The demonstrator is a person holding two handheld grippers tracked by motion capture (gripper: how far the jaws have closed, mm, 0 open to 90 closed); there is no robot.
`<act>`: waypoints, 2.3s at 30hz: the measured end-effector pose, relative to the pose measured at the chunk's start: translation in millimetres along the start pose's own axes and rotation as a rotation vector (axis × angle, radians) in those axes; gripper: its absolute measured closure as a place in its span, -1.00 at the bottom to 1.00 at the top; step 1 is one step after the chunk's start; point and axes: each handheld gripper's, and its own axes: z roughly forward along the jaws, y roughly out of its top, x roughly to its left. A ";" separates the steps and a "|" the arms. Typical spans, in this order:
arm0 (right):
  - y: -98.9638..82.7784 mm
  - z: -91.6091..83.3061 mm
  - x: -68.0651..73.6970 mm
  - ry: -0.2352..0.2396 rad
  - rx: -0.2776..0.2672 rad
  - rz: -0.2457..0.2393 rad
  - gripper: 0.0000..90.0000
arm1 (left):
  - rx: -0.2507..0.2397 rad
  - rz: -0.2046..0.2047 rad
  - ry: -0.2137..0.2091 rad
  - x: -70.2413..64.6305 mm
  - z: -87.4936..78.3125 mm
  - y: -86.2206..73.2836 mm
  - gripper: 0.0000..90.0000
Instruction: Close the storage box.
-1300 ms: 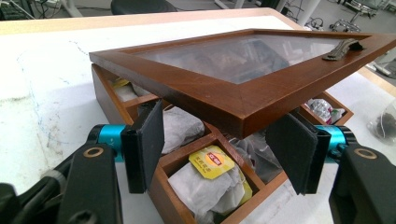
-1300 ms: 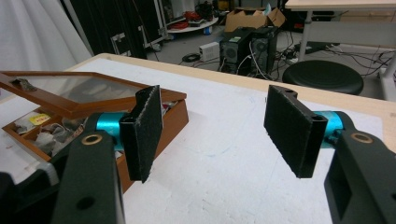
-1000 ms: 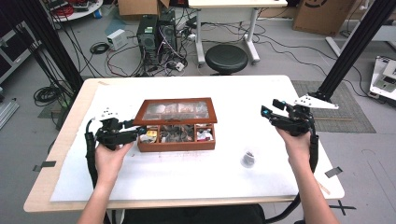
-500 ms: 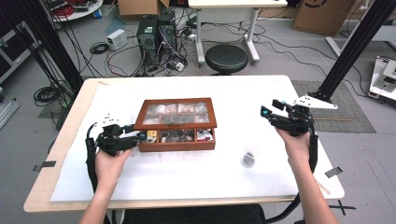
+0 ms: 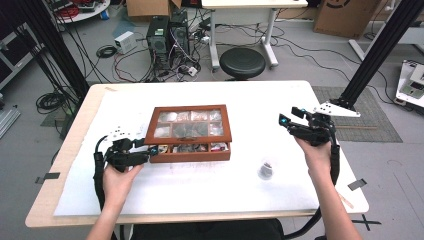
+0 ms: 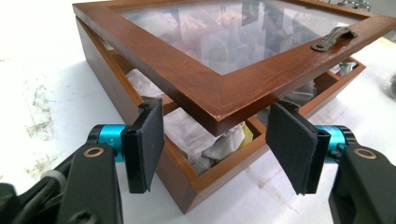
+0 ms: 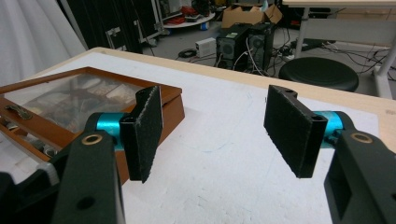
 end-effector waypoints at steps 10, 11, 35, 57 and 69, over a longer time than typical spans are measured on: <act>-0.5 0.6 -0.6 -0.002 0.000 -0.001 -0.15 | 0.024 0.004 0.017 -1.3 3.0 -7.0 -0.17; -0.6 0.6 -1.0 -0.002 0.000 -0.001 -0.15 | 0.026 0.003 0.017 -1.5 3.2 -7.5 -0.17; -1.9 1.1 -2.9 -0.002 0.002 0.006 -0.15 | 0.110 0.058 0.090 -8.0 10.6 -15.0 -0.17; -2.7 0.6 -4.9 -0.008 0.004 0.013 -0.15 | 0.140 0.065 0.092 -8.7 10.7 -18.4 -0.17; -3.6 1.3 -5.9 -0.009 0.006 0.010 -0.15 | 0.101 0.058 0.073 -9.0 -0.2 -17.3 -0.19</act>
